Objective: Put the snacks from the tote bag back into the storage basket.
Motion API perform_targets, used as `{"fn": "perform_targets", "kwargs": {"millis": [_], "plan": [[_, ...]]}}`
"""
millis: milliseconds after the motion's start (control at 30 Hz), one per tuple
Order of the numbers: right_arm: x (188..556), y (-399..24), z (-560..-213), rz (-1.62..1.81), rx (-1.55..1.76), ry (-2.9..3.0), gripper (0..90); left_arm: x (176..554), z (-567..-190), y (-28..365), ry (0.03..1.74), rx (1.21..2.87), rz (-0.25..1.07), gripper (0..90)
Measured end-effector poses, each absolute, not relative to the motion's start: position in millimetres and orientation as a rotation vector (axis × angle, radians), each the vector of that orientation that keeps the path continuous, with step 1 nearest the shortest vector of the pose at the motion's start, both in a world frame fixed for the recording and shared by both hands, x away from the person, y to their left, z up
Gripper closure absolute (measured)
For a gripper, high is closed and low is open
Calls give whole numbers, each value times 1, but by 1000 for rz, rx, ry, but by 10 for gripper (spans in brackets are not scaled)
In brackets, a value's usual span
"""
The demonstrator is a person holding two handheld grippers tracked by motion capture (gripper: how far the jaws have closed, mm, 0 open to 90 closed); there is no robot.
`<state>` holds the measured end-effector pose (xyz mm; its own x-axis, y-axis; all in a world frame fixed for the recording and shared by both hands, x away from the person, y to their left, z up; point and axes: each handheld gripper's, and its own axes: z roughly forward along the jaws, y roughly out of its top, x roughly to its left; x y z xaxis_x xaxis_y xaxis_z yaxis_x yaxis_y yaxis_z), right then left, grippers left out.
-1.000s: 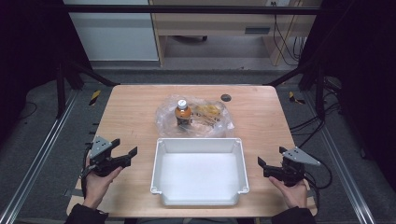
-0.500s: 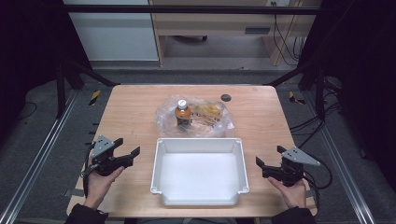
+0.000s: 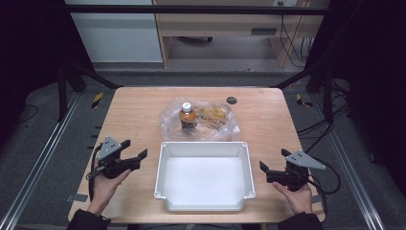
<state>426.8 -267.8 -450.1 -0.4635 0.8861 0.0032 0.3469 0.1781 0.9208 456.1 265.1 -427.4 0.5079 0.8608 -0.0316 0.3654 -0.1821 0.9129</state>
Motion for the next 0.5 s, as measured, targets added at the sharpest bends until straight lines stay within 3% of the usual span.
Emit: {"fn": "perform_targets", "kwargs": {"millis": [500], "plan": [[427, -263, -447, 1261, 1140, 1916, 59, 468, -416, 248, 991, 1779, 641, 230]]}}
